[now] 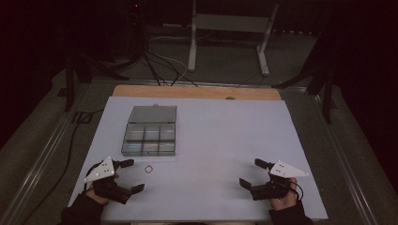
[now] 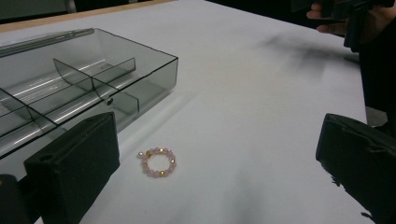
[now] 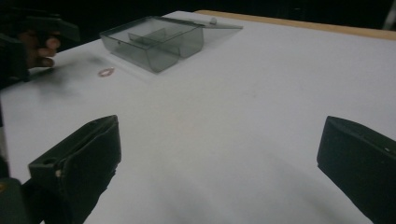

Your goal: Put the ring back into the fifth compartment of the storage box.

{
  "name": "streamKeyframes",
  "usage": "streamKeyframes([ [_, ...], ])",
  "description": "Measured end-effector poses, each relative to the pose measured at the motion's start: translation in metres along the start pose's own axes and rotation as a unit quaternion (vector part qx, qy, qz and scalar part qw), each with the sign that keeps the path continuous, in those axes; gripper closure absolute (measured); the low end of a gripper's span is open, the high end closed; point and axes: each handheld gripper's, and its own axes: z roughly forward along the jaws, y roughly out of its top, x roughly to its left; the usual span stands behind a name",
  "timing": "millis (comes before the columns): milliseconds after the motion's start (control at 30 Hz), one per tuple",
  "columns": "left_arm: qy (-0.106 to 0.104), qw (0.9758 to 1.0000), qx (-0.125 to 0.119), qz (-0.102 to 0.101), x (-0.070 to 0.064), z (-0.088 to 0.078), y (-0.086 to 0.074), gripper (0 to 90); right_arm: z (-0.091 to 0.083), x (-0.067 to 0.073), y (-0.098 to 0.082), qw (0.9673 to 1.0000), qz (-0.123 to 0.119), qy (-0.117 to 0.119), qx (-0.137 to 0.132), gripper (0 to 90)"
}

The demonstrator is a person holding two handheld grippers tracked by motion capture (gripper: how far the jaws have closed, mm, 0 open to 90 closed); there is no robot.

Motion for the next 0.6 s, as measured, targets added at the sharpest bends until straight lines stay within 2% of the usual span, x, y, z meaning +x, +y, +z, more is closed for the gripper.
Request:
streamKeyframes([
  [133, -0.002, 0.9998, 0.014, 0.012, -0.002, 0.003, 0.002, 0.9, -0.001, 0.001, 0.000, 1.0000, -0.002, 0.000, 0.001, 0.0],
  [200, -0.007, 0.9998, 0.014, 0.011, -0.003, 0.005, 0.002, 0.9, -0.001, 0.000, 0.000, 1.0000, -0.002, -0.002, 0.001, 0.0],
  [267, -0.011, 0.9996, 0.021, 0.017, -0.004, 0.007, 0.003, 0.9, -0.002, 0.000, -0.001, 1.0000, 0.005, -0.001, 0.000, 0.0],
  [367, -0.014, 0.9995, 0.023, 0.017, -0.004, 0.009, 0.003, 0.9, -0.001, 0.000, -0.002, 0.9999, 0.001, -0.009, 0.013, 0.0],
  [600, -0.019, 0.9988, 0.043, 0.016, -0.005, 0.011, 0.001, 0.9, 0.003, 0.002, -0.001, 0.9996, -0.006, -0.017, 0.023, 0.0],
])
